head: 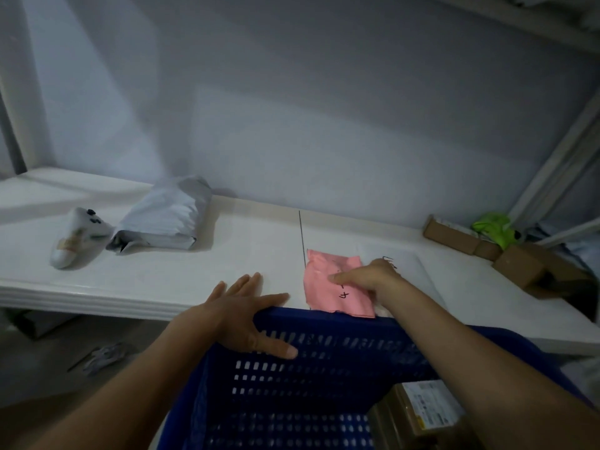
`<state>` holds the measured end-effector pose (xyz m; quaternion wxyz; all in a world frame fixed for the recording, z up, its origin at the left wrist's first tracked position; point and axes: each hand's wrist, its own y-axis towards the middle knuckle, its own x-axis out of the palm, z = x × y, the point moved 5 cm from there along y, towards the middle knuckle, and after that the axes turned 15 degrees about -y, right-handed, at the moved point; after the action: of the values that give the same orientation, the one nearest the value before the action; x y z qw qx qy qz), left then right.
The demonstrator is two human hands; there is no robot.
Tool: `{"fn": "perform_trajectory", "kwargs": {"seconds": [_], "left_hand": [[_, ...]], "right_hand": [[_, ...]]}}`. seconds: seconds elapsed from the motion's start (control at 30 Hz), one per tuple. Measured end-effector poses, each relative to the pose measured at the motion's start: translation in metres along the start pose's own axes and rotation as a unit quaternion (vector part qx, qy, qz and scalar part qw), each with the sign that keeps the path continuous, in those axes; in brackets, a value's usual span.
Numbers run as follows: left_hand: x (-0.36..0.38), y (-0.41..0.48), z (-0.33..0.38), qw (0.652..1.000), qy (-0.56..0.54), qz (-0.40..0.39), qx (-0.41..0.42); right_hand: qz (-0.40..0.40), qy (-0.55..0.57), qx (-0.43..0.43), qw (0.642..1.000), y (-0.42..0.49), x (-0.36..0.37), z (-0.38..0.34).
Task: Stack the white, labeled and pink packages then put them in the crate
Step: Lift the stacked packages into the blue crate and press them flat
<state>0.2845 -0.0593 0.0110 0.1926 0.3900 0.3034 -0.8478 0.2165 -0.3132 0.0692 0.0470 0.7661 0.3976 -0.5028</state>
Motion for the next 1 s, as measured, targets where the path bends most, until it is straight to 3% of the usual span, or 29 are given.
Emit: {"fn": "perform_trajectory", "kwargs": {"seconds": [0.1, 0.23, 0.3, 0.47, 0.77, 1.0], "left_hand": [[0.009, -0.008, -0.02, 1.0, 0.003, -0.001, -0.011], [0.008, -0.02, -0.033, 1.0, -0.016, -0.002, -0.024], [-0.004, 0.01, 0.013, 0.999, 0.028, -0.015, 0.007], [-0.007, 0.005, 0.013, 1.0, 0.016, -0.023, 0.0], [-0.008, 0.003, 0.009, 0.999, 0.029, -0.022, 0.0], [-0.008, 0.005, 0.01, 0.999, 0.039, -0.019, -0.001]], "right_hand": [[-0.04, 0.044, 0.0, 0.998, 0.0, 0.026, -0.017], [-0.035, 0.064, -0.05, 0.996, -0.008, 0.044, -0.041], [0.002, 0.128, -0.047, 0.991, 0.007, -0.003, -0.007], [0.033, 0.183, -0.048, 0.981, 0.022, -0.047, 0.013], [0.01, 0.099, 0.038, 0.994, 0.041, -0.093, 0.078], [0.095, -0.089, 0.083, 0.988, 0.046, -0.089, 0.094]]}}
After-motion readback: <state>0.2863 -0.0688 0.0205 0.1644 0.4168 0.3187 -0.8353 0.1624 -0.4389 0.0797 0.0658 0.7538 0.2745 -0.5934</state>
